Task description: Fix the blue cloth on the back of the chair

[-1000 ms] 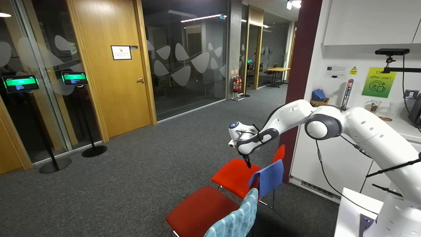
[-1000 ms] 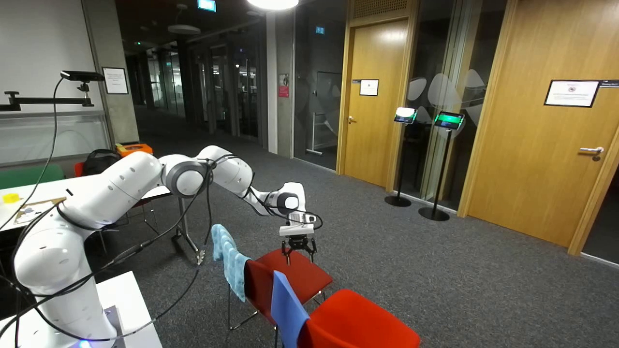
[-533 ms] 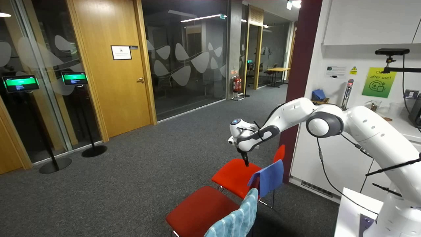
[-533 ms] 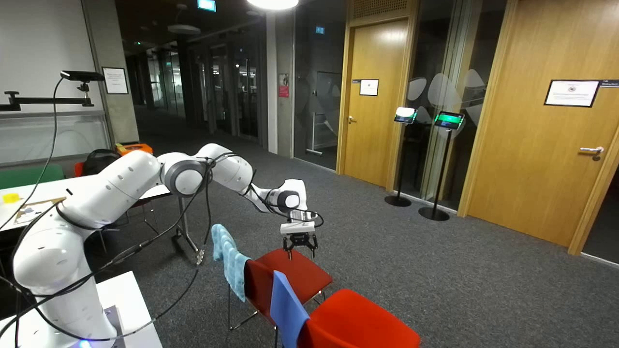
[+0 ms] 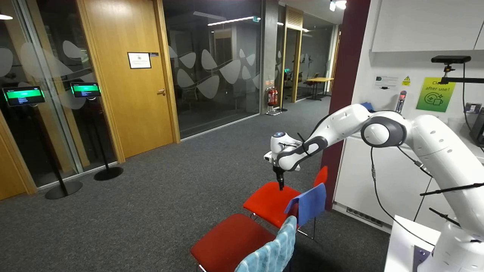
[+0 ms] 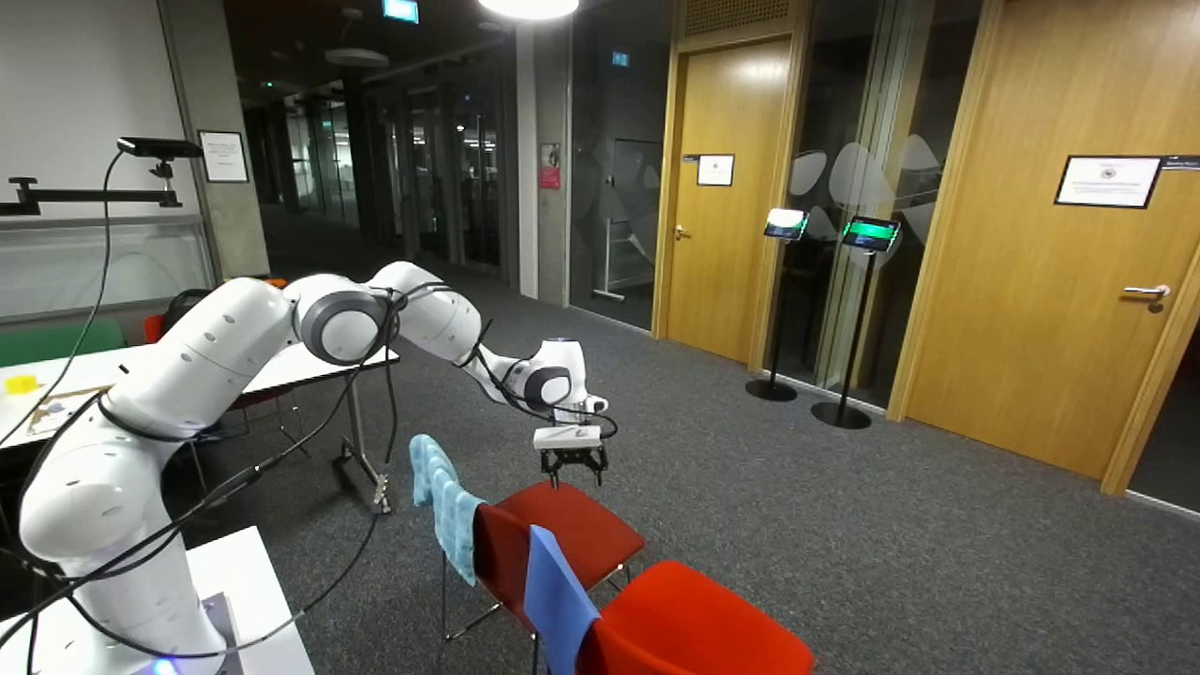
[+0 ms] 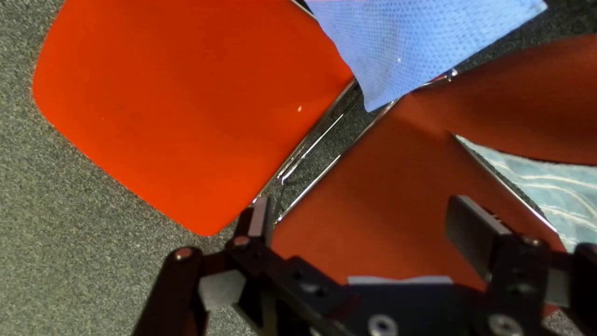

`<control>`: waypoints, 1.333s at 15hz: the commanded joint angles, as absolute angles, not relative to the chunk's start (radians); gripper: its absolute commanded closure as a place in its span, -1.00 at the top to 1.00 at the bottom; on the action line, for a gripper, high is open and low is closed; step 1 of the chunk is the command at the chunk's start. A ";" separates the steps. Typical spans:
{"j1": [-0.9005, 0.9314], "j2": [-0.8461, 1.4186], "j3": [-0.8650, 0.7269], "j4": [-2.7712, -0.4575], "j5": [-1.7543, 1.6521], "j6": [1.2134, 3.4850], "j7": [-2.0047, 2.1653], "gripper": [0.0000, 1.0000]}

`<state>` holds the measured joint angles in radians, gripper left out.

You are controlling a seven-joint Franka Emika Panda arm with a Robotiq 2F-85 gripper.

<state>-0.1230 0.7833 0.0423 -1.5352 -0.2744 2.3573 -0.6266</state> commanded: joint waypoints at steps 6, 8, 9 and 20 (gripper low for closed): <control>-0.154 0.508 0.046 -1.969 -0.237 2.619 -0.590 1.00; -0.150 0.468 0.041 -2.041 -0.241 2.655 -0.578 1.00; -0.149 0.447 0.039 -2.078 -0.243 2.673 -0.572 1.00; -0.070 0.270 -0.111 -2.377 -0.431 2.835 -0.427 1.00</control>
<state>-0.1397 0.3479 -0.0117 -2.2956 -0.2869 2.8192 -0.5037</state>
